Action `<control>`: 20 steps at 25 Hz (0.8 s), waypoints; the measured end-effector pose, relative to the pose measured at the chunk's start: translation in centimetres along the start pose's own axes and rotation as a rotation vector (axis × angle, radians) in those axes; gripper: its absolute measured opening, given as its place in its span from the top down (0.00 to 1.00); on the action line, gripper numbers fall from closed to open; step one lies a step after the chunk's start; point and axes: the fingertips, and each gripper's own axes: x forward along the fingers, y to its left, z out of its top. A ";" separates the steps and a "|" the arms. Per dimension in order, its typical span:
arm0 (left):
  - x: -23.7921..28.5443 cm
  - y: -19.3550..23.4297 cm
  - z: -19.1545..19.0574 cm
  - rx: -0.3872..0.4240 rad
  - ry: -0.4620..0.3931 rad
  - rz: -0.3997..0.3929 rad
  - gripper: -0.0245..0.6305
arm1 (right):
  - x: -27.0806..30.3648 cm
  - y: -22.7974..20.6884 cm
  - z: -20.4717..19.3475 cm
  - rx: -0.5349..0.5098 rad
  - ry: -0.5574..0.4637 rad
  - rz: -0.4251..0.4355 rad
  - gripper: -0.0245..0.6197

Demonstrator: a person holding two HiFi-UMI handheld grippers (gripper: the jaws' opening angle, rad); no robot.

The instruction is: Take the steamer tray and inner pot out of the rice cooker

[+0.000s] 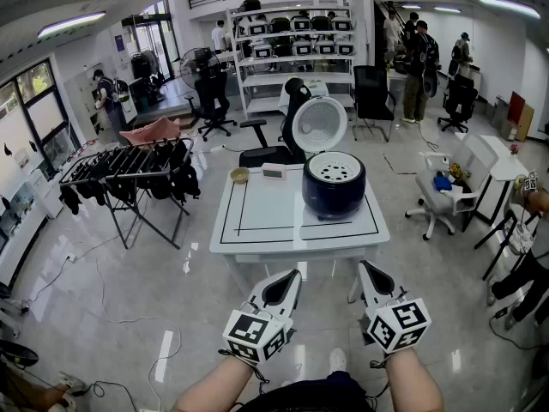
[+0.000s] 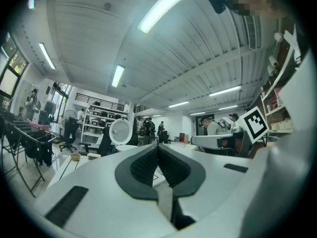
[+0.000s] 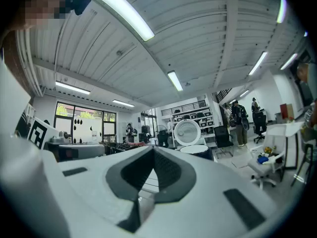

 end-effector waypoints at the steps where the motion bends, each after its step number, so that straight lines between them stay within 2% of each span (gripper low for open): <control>1: -0.1 0.1 0.1 0.006 0.002 -0.002 0.96 | 0.0 0.1 0.1 0.001 0.001 0.000 0.96; 13: -0.3 1.6 0.2 0.020 -0.014 0.030 0.95 | 0.8 0.2 0.4 0.111 -0.061 0.038 0.96; 15: 0.0 1.8 0.4 0.012 -0.022 0.028 0.90 | 1.1 0.2 0.5 0.118 -0.067 0.046 0.95; 17: 0.4 2.0 0.7 0.014 -0.033 0.021 0.80 | 1.6 0.2 0.7 0.101 -0.074 0.050 0.87; 20: 1.5 2.4 0.6 0.012 -0.037 0.023 0.55 | 2.5 -0.6 1.2 0.042 -0.081 0.020 0.59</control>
